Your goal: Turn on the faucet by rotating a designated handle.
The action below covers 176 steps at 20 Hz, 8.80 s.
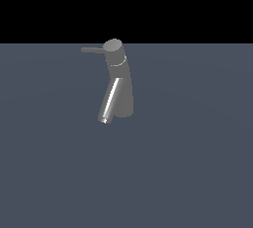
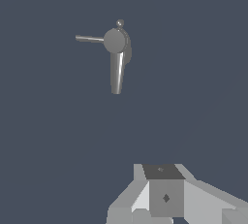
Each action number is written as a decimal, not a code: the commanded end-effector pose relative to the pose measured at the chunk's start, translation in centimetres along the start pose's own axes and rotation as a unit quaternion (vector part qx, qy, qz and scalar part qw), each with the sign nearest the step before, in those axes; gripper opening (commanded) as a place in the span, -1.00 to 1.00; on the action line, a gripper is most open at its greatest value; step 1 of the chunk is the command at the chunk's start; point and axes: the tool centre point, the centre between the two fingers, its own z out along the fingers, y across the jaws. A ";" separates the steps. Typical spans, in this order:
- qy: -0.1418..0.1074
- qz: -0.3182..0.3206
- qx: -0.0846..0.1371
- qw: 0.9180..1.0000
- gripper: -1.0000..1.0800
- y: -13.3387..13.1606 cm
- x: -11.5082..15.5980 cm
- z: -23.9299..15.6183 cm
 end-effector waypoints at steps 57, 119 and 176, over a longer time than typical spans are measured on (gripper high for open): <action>0.189 0.702 0.150 0.670 -1.00 -12.9 24.4 23.2; 0.186 0.712 0.154 0.660 -1.00 -6.6 13.0 30.0; 0.187 0.715 0.151 0.657 -1.00 4.6 22.4 24.3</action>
